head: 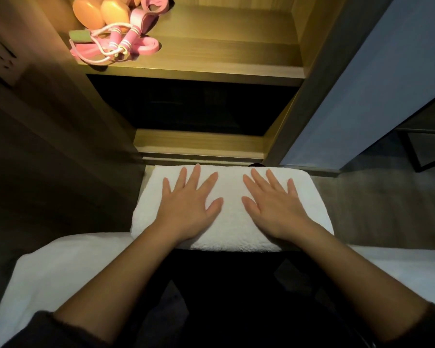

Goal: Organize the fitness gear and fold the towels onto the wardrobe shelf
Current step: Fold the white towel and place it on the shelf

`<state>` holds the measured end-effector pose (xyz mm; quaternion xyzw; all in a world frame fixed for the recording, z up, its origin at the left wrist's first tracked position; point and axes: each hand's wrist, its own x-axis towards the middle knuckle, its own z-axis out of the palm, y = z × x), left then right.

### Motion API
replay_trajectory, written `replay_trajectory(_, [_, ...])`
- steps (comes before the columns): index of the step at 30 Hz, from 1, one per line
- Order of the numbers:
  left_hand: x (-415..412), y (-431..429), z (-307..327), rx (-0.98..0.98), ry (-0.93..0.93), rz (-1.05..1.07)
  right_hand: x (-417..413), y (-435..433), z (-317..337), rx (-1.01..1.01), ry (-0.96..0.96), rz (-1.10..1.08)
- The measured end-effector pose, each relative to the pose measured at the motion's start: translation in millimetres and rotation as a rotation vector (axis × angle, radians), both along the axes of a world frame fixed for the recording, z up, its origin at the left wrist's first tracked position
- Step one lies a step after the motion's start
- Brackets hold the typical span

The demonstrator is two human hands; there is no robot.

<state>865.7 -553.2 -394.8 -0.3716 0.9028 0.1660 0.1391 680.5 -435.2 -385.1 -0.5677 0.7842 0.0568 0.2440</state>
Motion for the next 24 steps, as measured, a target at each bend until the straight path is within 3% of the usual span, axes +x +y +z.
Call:
replay_trajectory(13, [24.2,-41.8,-6.4,0.247,-0.093,0.348,-29.9,16.3,-4.3,0.146,-0.01,-0.31])
replay_trajectory(15, [25.6,-48.5,2.1,0.214,-0.133,0.384,-37.8,12.6,3.2,0.183,0.04,-0.323])
replay_trajectory(19, [-1.2,-34.4,23.2,-0.068,0.08,0.245,-37.3,-16.7,19.4,0.057,0.142,-0.222])
replay_trajectory(22, [-35.4,-4.7,30.0,-0.05,0.208,0.157,-12.5,-38.4,19.5,-0.086,0.059,-0.151])
replay_trajectory(24, [-44.3,11.7,23.5,-0.024,0.151,0.088,1.4,-43.6,8.5,-0.04,0.015,-0.098])
